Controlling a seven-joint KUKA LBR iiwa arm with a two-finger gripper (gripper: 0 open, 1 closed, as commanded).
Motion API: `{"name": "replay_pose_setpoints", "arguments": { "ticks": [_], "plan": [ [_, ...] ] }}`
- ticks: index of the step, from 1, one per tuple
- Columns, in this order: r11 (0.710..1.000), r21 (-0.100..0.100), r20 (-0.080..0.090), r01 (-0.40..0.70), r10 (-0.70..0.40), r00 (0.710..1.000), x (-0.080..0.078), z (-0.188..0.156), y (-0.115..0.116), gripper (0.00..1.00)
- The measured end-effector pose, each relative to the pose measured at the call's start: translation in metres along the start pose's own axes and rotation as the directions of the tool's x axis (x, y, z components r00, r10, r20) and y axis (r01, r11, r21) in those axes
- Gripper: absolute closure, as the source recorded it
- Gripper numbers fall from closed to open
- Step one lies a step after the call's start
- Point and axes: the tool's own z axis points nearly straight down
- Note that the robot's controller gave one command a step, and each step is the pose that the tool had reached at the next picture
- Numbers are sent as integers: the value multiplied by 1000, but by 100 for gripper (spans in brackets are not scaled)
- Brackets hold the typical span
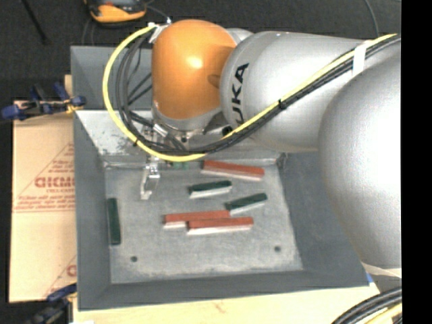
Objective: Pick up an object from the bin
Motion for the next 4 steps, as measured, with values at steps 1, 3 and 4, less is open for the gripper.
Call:
{"name": "replay_pose_setpoints", "arguments": {
  "ticks": [1, 3, 4],
  "plan": [
    [995, 3, 3, 102, -102, 995, 0, 54, -28, 0],
    [992, 3, -1, 128, -128, 992, 28, 81, -95, 0],
    [998, 1, 2, 56, -56, 998, 47, 141, -129, 0]
  ]
}}
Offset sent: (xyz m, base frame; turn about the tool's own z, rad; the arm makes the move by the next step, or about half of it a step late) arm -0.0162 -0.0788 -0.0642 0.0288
